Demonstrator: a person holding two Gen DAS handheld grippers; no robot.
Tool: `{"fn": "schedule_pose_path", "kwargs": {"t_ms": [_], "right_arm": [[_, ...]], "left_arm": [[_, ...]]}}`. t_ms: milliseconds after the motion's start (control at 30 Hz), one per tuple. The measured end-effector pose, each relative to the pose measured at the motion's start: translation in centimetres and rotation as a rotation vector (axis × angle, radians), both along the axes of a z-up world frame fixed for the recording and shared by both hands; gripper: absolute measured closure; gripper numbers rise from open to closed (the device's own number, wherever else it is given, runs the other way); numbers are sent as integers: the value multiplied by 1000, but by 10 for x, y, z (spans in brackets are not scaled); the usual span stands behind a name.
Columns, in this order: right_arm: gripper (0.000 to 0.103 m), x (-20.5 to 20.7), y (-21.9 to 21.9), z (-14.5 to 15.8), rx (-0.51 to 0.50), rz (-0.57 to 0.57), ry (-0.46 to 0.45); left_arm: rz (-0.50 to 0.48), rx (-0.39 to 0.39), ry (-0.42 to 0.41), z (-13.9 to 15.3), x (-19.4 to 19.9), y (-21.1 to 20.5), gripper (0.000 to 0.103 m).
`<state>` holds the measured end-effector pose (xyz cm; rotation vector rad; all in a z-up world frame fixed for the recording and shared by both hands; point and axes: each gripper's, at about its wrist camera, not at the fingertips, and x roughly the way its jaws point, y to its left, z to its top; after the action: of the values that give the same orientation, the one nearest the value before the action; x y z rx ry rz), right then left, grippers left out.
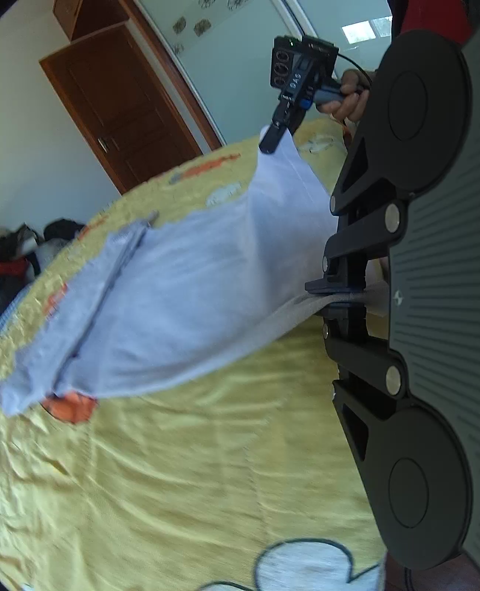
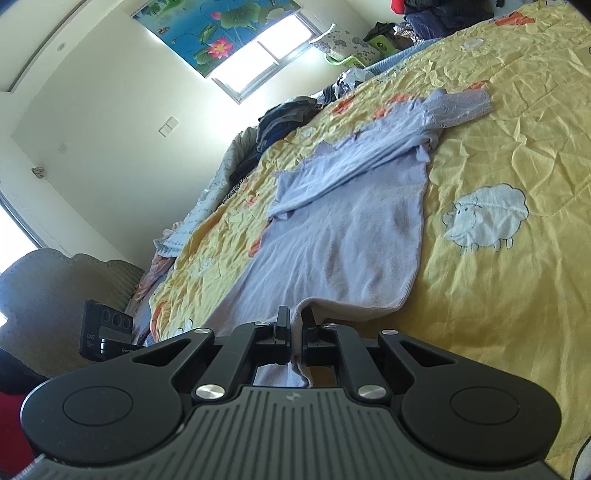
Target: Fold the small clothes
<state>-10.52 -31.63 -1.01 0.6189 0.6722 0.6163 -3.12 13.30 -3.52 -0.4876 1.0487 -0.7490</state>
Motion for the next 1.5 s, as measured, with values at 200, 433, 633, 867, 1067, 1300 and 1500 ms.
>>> {"fn": "schedule_pose_path", "kwargs": {"t_ms": [200,433,633,867,1067,1300,1500], "right_arm": [[92,6,-2,13,2,-9,-40],[92,25,-8,28,8,-51,-84],[92,47,-17,37,12,-121,-113],[92,86,-27,47,21,-202,-133],[92,124,-37,51,50,-262,-139],[92,154,-35,42,19,-257,-122],[45,135,16,36,-408,-145,-196]], "left_arm": [[13,-49,-98,26,12,-4,99],[54,-98,-191,55,32,-5,99],[131,-128,-242,70,56,1,99],[190,-116,-277,86,95,0,99],[209,-86,-269,87,131,-7,99],[215,-68,-235,74,158,-15,99],[217,-53,-214,66,161,-14,99]]}}
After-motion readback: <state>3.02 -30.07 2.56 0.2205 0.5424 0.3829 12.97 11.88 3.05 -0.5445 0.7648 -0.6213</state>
